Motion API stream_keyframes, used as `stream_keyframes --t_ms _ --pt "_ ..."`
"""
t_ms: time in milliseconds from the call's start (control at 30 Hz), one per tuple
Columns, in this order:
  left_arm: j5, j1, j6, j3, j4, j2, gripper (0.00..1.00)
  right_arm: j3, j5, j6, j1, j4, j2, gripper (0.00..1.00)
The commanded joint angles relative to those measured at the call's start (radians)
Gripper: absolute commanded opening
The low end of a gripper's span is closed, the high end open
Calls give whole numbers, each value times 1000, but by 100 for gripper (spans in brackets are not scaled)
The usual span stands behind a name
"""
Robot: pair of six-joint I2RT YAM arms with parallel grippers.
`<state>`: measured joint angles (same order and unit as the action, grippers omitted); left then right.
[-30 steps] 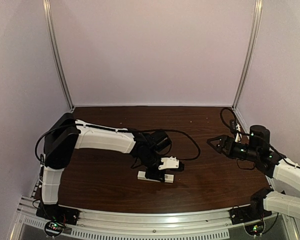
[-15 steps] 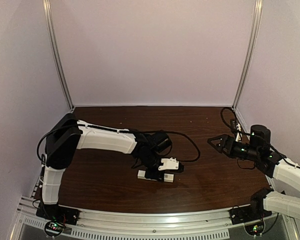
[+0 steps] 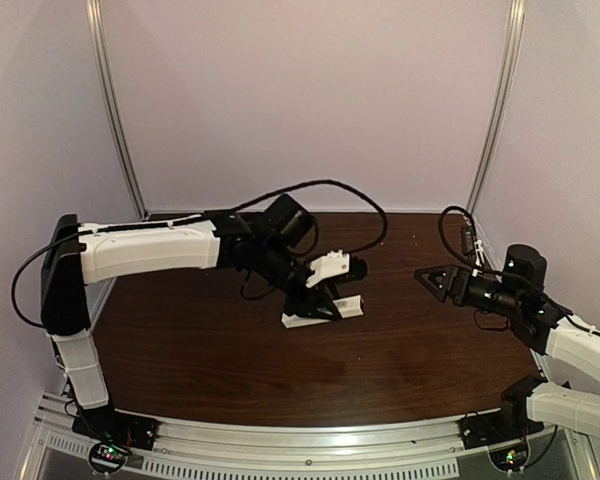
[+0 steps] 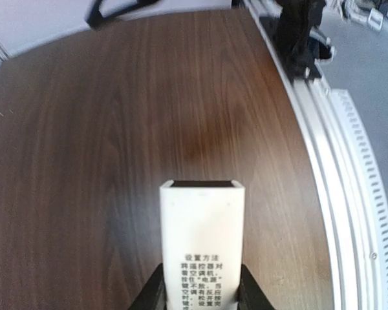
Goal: Load the batteries into the remote control
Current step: Pick up the remote control from the center of the board, then pass from the left arm to the right
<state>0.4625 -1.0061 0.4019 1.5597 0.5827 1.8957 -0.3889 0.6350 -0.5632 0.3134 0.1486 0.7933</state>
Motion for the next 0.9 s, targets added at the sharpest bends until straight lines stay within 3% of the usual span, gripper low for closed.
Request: stream_keyframes --t_ms 0,200,367,633,867 --pt "218 44 -122 -58 -211 -160 15 -65 110 2 4 166 -54 91" --pt "374 53 -277 -153 -461 -295 15 -139 193 -11 51 239 -83 87" --pt "421 52 -384 -198 -628 -350 14 -187 195 4 151 304 -67 80" --pt "416 53 -492 -236 -733 -359 12 -339 73 194 408 203 64 76" --pt "405 53 -553 -274 -816 -357 11 -415 -6 277 509 169 144 71"
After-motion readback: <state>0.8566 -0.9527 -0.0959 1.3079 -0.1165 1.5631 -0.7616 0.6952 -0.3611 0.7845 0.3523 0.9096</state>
